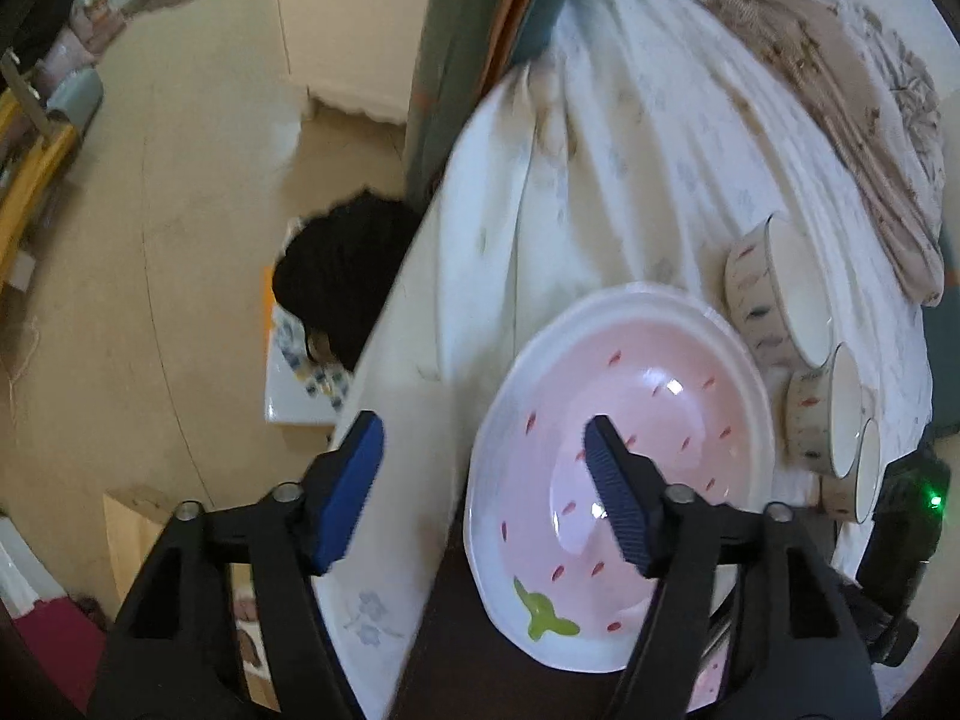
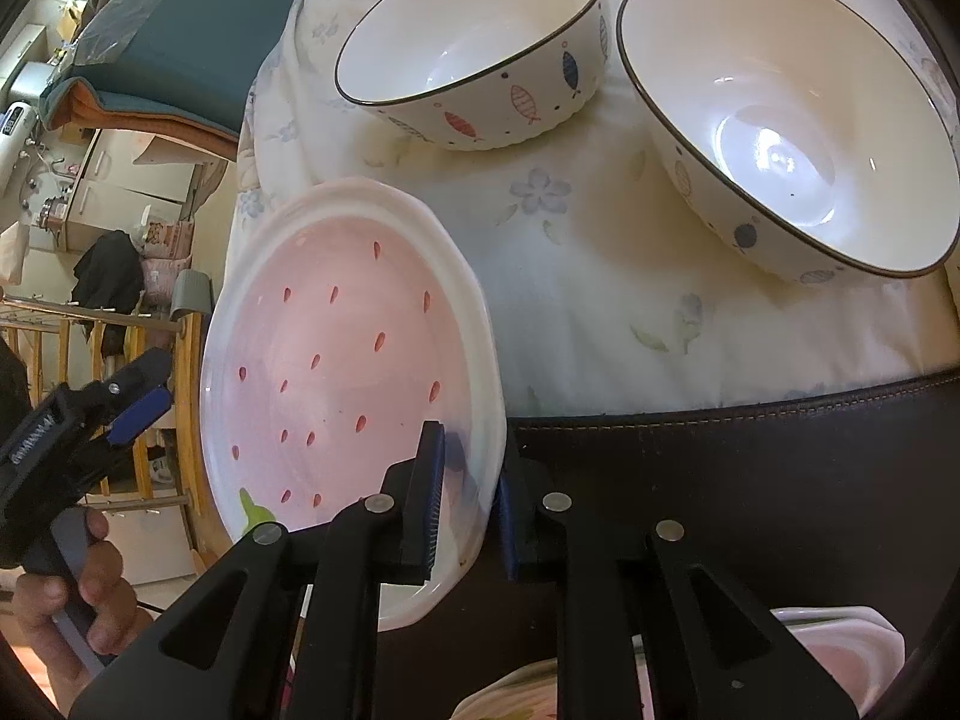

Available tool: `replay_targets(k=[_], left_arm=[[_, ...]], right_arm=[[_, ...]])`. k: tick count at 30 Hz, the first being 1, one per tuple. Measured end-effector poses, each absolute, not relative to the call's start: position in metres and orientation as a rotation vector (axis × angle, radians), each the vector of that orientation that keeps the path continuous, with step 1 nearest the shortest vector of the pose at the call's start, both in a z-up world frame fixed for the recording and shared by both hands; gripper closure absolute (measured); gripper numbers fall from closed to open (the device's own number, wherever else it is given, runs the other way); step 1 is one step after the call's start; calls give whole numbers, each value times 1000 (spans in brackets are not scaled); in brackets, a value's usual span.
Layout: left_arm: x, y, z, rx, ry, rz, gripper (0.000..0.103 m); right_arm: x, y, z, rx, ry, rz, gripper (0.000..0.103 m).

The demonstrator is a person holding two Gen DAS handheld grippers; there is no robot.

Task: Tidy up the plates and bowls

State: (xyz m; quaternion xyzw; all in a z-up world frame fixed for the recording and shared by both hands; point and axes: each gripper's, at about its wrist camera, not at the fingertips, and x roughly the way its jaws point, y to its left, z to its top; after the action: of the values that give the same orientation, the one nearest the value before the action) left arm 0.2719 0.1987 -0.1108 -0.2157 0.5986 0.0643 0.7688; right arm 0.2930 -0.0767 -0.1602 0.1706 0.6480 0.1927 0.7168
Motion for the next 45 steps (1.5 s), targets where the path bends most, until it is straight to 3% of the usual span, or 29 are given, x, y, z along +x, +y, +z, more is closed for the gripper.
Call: replay_targets(k=[4, 6, 7, 25, 45], left_arm=[[277, 194, -132, -494, 1362, 92, 54], [277, 191, -136, -513, 1376, 74, 70], [277, 189, -139, -529, 1388, 60, 71], [246, 169, -93, -497, 1339, 61, 73], [180, 61, -55, -345, 1317, -147, 73]], right_arm=[[292, -78, -159, 377, 1433, 428, 85], [293, -77, -160, 377, 1434, 427, 85], [293, -78, -160, 379, 1434, 425, 85], [266, -80, -121, 317, 1359, 457, 85], [174, -179, -50, 318, 1257, 352, 85]])
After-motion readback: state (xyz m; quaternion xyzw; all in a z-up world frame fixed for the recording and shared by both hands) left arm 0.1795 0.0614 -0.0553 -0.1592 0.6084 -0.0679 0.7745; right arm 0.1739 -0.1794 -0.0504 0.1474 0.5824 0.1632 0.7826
